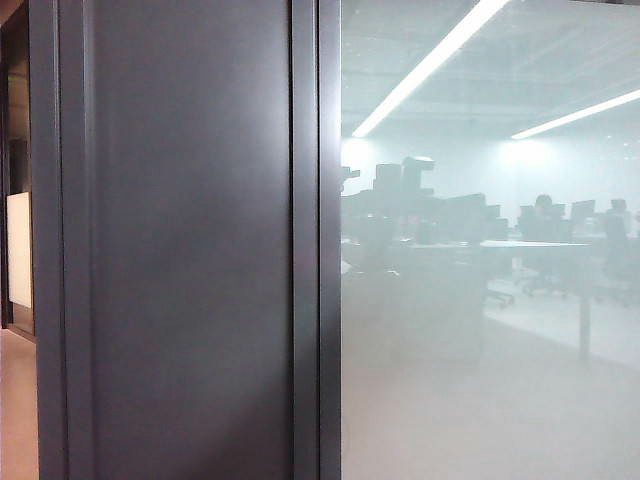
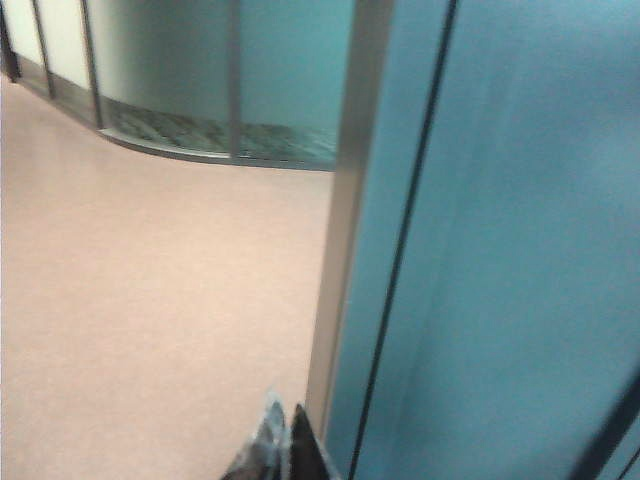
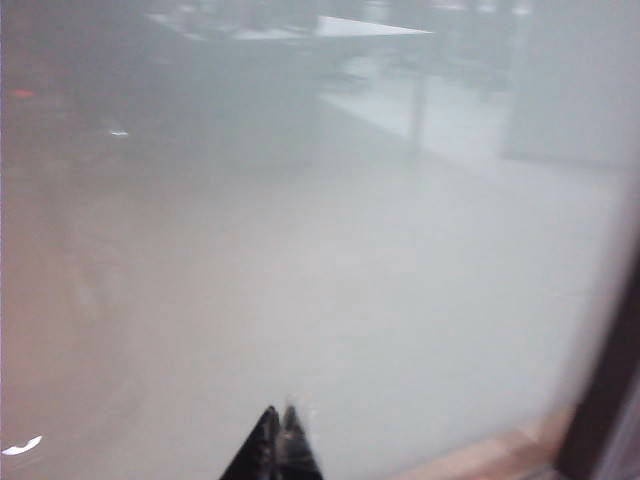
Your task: Raise the arm to find the leftmost switch on the wall and turn off the lights.
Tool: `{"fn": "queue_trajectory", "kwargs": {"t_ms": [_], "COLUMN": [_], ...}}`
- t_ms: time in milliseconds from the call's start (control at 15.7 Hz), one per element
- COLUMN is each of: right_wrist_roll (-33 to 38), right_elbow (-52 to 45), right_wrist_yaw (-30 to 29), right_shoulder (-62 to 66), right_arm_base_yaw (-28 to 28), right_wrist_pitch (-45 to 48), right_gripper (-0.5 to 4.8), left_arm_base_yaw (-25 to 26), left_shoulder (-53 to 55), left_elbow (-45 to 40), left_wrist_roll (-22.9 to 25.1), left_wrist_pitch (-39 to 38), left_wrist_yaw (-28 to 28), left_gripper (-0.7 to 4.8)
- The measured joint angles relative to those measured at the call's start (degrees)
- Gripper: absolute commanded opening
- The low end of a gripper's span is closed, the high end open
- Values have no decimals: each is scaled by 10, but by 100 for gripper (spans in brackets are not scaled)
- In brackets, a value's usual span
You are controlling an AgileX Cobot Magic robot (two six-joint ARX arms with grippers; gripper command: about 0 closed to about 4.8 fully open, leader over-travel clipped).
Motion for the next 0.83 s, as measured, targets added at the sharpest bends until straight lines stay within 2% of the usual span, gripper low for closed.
{"fn": "queue_trajectory", "kwargs": {"t_ms": [254,826], "right_wrist_roll": [1,6], "right_elbow": [-23,-23], "right_wrist_yaw": [-69,-73], "right_shoulder": [0,0], "right_arm_base_yaw": [3,21], "right_wrist_pitch": [39,41], "right_gripper": [-5,-5], "left_arm_base_yaw": [0,0], "left_shoulder": [0,0], "left_elbow": [0,0], "left_wrist_roll": [0,0], "left_wrist_pitch": [0,0], "left_wrist_yaw": [0,0], "left_gripper": [-5,-5]}}
